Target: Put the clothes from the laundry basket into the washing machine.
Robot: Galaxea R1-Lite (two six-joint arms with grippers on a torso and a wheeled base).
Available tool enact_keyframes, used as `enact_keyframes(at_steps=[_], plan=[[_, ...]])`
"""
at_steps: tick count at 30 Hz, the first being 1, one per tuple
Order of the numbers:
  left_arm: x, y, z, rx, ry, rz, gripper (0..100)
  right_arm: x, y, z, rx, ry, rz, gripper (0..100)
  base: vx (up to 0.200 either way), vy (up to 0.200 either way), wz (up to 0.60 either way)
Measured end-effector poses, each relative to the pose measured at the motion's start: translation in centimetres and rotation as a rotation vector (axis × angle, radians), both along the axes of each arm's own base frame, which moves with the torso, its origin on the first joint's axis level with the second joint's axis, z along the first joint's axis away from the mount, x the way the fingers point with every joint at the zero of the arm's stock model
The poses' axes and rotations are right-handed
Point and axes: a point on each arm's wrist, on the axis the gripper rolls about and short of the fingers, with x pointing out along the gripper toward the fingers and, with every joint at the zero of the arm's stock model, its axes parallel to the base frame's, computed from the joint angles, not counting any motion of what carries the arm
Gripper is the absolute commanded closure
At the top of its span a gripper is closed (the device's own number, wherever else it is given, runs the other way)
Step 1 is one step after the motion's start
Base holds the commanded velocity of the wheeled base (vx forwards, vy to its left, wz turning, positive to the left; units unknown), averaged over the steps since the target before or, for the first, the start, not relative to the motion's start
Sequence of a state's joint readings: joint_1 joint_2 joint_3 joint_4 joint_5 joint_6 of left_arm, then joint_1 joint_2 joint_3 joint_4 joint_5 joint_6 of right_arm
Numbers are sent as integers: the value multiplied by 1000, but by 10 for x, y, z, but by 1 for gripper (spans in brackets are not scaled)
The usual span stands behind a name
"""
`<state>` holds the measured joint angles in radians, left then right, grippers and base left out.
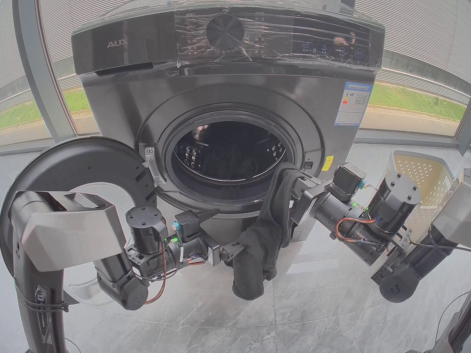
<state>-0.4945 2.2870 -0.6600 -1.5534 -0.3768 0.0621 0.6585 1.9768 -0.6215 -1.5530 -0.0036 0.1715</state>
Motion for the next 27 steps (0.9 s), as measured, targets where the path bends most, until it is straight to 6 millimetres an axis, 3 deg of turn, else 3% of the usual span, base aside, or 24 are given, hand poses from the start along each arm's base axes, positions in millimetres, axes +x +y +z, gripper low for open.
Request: enact_keyframes(at_steps=[10,18,19,27], plan=[[27,-27,-22,-25,-29,3,0,-12,16,-3,-6,8,60,100,0,0,0],[38,-35,-37,-27,-32,12,0,-15,20,-5,-8,13,75,100,0,0,0],[40,-35,-39,-27,-35,20,100,-15,20,-5,-9,13,75,100,0,0,0],[47,-39,-43,-35,-46,31,100,-11,19,-7,4,30,73,100,0,0,0]])
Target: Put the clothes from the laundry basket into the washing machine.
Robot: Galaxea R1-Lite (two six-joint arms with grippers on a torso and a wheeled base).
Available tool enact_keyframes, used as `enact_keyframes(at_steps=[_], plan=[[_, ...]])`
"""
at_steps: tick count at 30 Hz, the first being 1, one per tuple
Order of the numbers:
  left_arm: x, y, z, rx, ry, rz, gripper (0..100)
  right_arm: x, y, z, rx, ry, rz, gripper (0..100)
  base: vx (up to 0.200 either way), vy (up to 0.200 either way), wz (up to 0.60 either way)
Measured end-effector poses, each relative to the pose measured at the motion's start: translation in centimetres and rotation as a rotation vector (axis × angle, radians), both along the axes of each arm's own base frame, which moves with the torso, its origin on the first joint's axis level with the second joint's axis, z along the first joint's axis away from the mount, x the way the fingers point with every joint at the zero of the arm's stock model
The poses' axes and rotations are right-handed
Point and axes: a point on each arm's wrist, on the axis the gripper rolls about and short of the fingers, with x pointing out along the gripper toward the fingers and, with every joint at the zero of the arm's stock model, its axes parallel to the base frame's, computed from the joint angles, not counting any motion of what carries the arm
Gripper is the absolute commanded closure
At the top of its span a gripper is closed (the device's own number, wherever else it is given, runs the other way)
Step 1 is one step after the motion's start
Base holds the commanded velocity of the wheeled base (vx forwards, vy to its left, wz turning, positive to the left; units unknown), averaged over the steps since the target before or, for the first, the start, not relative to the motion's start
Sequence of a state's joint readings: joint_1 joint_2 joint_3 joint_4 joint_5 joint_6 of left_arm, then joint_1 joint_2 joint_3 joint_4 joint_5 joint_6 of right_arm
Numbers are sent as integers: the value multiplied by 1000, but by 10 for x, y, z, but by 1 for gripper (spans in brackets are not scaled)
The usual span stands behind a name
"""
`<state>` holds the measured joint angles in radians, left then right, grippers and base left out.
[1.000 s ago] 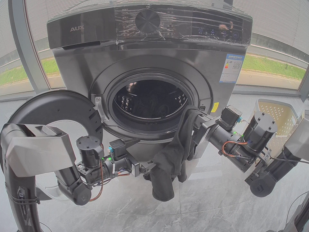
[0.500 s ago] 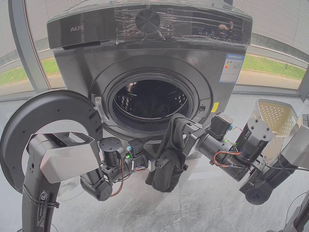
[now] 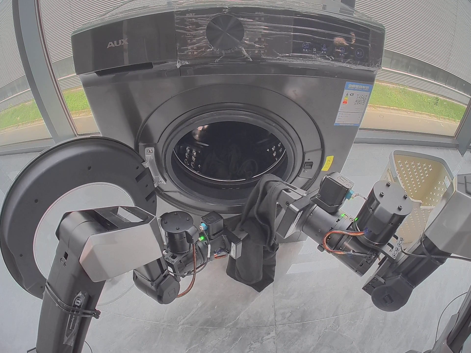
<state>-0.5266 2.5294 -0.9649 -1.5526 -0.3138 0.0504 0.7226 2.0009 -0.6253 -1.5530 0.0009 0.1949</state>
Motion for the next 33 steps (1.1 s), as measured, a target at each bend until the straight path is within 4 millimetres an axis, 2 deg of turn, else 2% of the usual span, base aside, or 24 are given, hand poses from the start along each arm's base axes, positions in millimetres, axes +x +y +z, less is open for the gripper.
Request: enact_keyframes(at_steps=[9,15,21,26,33], plan=[[-14,5,9,9,26,-12,100,16,3,-4,17,2,-14,100,0,0,0],[-38,13,17,32,76,-43,100,30,8,0,47,-29,-33,100,0,0,0],[-58,21,35,34,84,-75,100,42,12,1,63,-47,-46,100,0,0,0],[-70,27,53,25,68,-94,100,52,16,-7,62,-46,-59,100,0,0,0],[-103,47,77,20,79,-165,100,59,19,-20,52,-17,-78,100,0,0,0]])
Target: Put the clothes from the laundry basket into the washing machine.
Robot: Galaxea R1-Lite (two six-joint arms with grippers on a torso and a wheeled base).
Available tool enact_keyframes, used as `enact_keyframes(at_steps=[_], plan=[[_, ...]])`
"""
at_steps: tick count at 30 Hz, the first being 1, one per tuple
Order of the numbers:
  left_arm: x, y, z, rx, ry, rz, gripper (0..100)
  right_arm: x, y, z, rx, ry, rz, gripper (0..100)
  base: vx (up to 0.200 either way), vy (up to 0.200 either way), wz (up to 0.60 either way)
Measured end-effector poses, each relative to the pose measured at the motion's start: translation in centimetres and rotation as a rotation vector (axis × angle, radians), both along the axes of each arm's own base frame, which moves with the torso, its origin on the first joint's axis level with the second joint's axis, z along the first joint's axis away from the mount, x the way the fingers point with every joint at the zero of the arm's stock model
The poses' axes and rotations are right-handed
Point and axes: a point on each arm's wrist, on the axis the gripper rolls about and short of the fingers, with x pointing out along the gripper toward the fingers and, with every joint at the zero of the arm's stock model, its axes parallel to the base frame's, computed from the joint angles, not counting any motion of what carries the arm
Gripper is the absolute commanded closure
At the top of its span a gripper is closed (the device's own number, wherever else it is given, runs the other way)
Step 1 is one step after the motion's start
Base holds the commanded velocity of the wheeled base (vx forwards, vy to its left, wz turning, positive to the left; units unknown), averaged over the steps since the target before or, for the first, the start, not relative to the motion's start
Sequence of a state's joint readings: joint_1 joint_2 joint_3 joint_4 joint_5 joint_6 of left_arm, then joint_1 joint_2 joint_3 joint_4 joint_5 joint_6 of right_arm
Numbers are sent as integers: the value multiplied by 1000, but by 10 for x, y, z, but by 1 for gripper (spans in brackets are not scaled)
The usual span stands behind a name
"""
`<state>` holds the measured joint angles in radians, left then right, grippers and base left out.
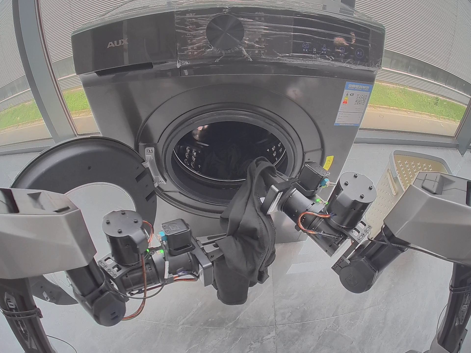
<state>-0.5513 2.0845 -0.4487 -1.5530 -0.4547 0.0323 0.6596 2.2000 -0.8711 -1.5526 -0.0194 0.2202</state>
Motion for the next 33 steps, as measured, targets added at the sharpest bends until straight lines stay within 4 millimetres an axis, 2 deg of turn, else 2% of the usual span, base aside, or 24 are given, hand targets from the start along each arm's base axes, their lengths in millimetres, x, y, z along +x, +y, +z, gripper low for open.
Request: enact_keyframes(at_steps=[2,5,14,15,20,24,27,33], plan=[[-10,7,9,-12,-1,-15,100,-2,1,-6,-3,24,4,100,0,0,0],[-14,12,17,-26,-11,-12,100,-6,1,-15,-19,56,9,100,0,0,0],[-8,28,35,-61,-61,43,100,-21,1,-36,-75,133,37,100,0,0,0],[-8,29,36,-64,-65,44,100,-21,1,-37,-78,137,37,0,0,0,0],[-7,31,38,-69,-75,54,100,-25,-1,-42,-95,156,35,0,0,0,0],[-5,35,40,-70,-79,73,100,-36,-12,-53,-145,210,29,0,0,0,0],[-3,42,40,-69,-79,103,100,-47,-26,-58,-183,256,19,0,0,0,0],[-2,56,39,-68,-63,169,100,-60,-61,-55,-230,297,-40,0,0,0,0]])
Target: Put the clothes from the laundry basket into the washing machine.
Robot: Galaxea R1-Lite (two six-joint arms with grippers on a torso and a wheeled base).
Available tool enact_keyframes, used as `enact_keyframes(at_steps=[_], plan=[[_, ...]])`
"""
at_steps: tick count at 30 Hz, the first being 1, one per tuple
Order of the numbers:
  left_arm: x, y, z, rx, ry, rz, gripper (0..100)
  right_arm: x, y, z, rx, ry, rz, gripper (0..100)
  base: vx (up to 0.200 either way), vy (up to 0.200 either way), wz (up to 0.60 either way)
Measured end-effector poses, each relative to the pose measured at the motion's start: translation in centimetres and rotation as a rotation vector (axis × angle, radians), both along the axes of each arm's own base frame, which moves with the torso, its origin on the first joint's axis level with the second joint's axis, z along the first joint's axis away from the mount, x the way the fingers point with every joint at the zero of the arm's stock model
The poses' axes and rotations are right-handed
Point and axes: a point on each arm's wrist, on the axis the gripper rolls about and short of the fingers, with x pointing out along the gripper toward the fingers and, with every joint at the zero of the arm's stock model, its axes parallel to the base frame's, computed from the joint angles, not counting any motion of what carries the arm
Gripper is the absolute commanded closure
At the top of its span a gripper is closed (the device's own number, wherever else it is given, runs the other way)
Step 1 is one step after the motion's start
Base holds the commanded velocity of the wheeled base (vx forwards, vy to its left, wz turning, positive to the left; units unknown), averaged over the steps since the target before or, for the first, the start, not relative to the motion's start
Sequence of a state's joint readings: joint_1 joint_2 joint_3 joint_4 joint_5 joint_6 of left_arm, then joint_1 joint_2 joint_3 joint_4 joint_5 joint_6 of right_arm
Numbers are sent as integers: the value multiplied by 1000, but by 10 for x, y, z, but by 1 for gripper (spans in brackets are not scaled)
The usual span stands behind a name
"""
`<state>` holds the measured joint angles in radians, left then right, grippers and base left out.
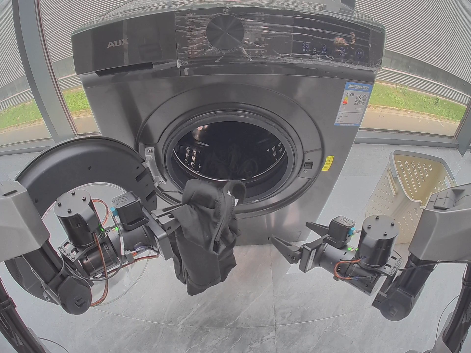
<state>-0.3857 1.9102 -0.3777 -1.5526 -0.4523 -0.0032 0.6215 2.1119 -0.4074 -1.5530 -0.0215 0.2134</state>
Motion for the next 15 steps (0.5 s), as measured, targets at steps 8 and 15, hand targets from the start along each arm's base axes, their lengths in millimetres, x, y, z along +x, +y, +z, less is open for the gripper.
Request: enact_keyframes(at_steps=[8,15], plan=[[-8,4,-10,13,59,153,100,-3,-30,0,-68,5,-71,0,0,0,0],[4,-1,-5,-27,40,267,100,-2,-37,0,-72,12,-93,0,0,0,0]])
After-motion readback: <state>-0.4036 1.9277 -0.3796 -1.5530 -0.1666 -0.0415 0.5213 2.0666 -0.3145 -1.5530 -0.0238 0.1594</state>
